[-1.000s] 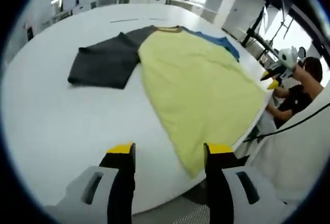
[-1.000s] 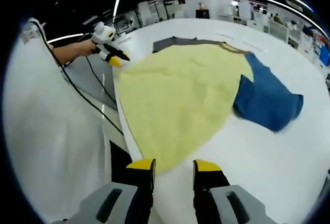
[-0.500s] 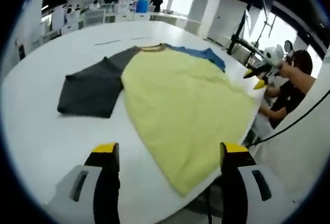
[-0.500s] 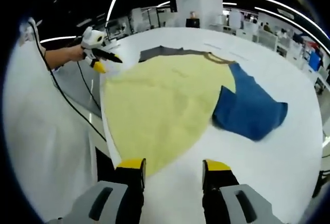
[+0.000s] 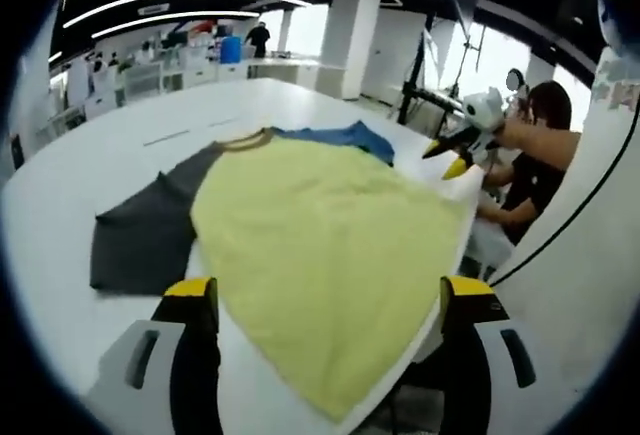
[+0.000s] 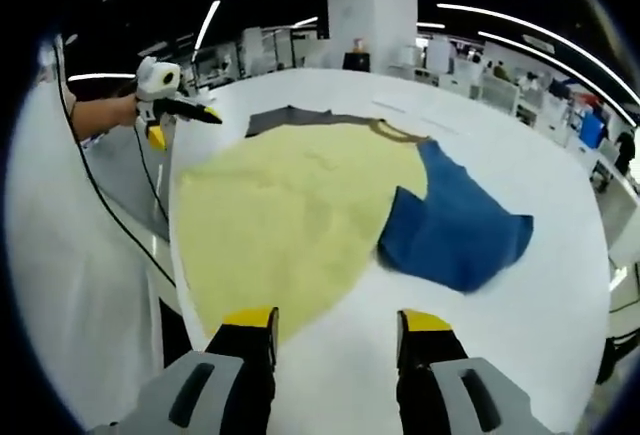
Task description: Fold the garment on the visible template until the final outline fits inside the template.
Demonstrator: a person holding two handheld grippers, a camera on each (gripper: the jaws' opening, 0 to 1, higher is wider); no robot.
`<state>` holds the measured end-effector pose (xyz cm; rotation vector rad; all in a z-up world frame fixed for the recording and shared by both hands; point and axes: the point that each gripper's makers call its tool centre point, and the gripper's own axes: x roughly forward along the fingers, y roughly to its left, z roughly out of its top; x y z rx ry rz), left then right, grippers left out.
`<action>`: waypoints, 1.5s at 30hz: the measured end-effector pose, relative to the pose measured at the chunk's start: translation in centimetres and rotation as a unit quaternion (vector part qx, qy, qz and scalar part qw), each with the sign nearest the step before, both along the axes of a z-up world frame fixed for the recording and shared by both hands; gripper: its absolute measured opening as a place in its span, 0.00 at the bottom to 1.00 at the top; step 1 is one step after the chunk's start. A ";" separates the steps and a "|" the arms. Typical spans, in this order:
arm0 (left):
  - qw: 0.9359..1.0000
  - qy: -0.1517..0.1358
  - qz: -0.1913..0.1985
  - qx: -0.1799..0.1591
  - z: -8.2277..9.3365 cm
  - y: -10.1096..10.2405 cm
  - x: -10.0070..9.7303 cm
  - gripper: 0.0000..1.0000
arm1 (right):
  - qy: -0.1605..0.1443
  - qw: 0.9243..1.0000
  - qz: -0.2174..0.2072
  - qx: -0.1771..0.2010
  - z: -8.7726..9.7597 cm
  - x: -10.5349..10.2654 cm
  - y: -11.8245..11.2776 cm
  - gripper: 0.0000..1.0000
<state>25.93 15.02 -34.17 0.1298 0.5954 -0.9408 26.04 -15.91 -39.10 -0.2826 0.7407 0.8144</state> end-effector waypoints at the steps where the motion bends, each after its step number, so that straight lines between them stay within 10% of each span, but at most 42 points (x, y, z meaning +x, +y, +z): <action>1: 1.000 -0.005 -0.004 -0.004 0.2 -0.2 0.1 0.90 | -0.001 1.000 -0.001 0.000 0.0 0.1 0.0 0.44; 45: 1.000 -0.013 -0.017 -0.016 0.7 -1.5 0.2 0.93 | -0.037 0.998 0.030 -0.037 -2.0 6.6 1.7 0.15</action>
